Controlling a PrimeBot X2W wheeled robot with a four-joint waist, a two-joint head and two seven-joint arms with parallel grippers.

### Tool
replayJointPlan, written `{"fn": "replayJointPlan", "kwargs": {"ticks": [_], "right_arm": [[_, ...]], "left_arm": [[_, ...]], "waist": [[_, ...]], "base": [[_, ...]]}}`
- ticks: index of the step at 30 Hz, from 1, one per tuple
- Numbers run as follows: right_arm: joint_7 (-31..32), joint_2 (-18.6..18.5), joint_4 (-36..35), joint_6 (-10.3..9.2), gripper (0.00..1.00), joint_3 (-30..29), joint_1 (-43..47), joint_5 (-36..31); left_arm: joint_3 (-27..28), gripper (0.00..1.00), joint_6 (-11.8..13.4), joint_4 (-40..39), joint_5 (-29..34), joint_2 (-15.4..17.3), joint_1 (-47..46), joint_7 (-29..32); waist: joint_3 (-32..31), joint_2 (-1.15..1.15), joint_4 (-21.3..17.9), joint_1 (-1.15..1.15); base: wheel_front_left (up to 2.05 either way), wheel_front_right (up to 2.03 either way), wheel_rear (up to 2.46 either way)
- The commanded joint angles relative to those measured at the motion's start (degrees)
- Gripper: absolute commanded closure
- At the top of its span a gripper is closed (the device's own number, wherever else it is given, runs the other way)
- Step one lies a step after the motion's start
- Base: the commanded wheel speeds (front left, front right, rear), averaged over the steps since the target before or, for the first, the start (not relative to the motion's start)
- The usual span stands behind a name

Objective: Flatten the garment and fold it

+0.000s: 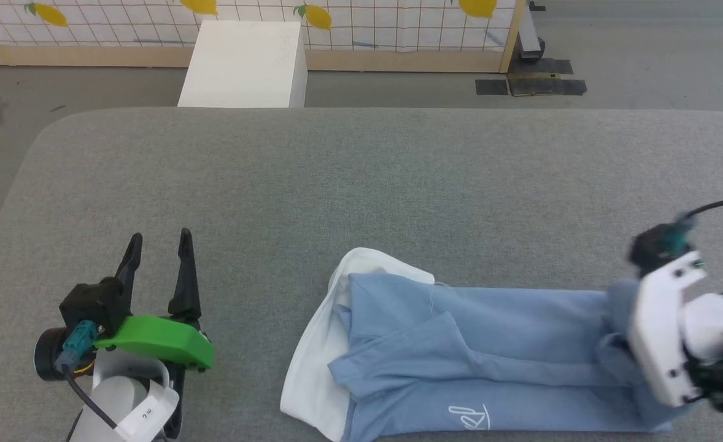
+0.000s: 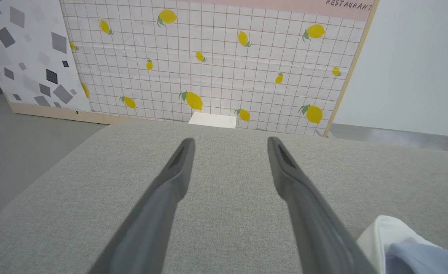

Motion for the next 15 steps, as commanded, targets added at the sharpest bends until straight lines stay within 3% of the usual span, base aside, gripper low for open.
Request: {"fn": "replayJointPlan", "kwargs": {"ticks": [1, 7, 15], "right_arm": [[-0.6, 0.9, -0.3, -0.1, 1.0, 1.5, -1.3, 0.5], [-5.0, 5.1, 2.1, -0.1, 1.0, 9.7, -5.5, 1.5], [-13.4, 12.2, 10.9, -0.1, 1.0, 19.2, -12.4, 1.9]], "left_arm": [[-0.1, 0.0, 0.2, 0.0, 0.5, 0.4, 0.5, 0.1], [-0.6, 0.0, 0.1, -0.1, 0.4, 0.6, 0.3, 0.4], [-1.4, 0.0, 0.3, -0.3, 0.5, 0.7, 0.0, 0.7]], "waist": [[0.1, 0.0, 0.1, 0.0], [0.5, 0.0, 0.9, 0.0], [1.5, 0.0, 1.9, 0.0]], "base": [[0.0, 0.0, 0.0], [0.0, 0.0, 0.0], [0.0, 0.0, 0.0]]}}
